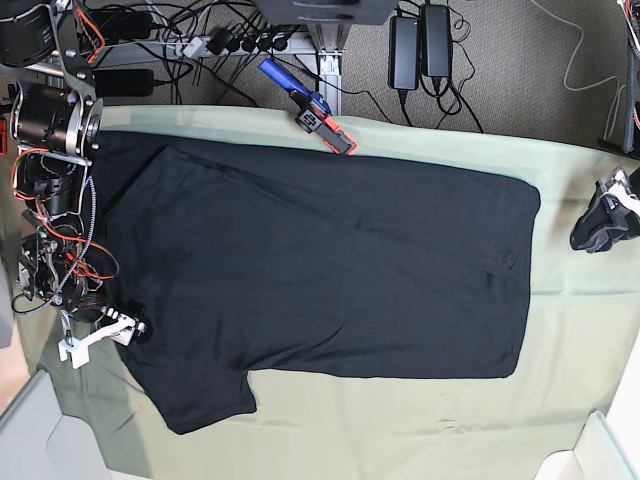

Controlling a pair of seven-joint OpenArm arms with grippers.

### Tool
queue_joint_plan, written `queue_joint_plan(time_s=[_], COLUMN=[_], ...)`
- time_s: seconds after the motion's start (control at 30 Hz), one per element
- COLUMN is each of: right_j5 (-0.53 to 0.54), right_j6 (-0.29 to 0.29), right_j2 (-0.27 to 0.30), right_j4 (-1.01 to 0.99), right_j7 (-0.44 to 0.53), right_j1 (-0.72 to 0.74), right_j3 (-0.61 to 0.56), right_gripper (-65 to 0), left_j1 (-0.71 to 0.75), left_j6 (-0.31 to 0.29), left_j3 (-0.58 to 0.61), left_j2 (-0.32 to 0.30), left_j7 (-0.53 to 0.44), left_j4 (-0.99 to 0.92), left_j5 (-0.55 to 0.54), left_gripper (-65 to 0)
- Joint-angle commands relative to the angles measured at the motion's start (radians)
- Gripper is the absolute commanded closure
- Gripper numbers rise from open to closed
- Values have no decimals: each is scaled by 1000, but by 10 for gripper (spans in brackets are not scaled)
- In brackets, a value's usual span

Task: Fold the T-shirt properly
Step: 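Move both grippers to the opposite long edge and grasp it, then fold the grasped edge over onto the shirt with both grippers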

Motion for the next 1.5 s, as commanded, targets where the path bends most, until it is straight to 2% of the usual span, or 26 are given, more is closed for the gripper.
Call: queue_joint_plan(time_s=[0.0,0.07,0.1,0.17,0.23,0.27,0.33,0.43,0.57,0.67,0.83,1.07,1.13,1.47], right_j5=[10,7,4,-11,-14,-20,-37,-38,-39,-38,-38,-38,-38,-38], right_j6=[48,48,48,47,47,47,47,47,47,48,48,48,48,47], right_j2=[14,14,14,14,15,15,15,15,15,15,15,14,14,15], right_j4=[21,21,21,21,21,21,21,21,21,21,21,21,21,21], right_j7=[12,12,12,14,30,32,37,39,39,39,35,31,26,24], right_j1=[29,27,27,27,27,27,27,26,24,24,24,24,24,-1], right_j3=[2,2,2,2,2,2,2,2,2,2,2,2,2,2], right_gripper=[-434,-426,-391,-245,-47,0,0,0,0,0,0,0,0,0], left_j1=[-9,-9,-9,-9,-10,-15,-35,-89,-253,-415,-665,-881,-904,-912], left_j6=[-5,-5,-5,-5,-5,-5,-5,-5,-5,48,80,80,80,80], left_j3=[-8,-8,-8,-7,-7,-5,17,99,251,341,429,434,434,434], left_j2=[-22,-22,-22,-22,-22,-22,-22,-22,-19,2,60,152,172,243], left_j7=[-19,-24,-26,-27,-30,-30,-46,-124,-247,-306,-385,-566,-592,-595], left_j4=[16,16,16,16,16,16,16,-2,-101,-256,-598,-1040,-1082,-1083], left_j5=[-16,-16,-16,-16,-15,-11,26,127,321,416,487,575,594,620], left_gripper=[-303,-303,-303,-303,-303,-303,-303,-303,-303,-303,-303,-303,-303,-302])
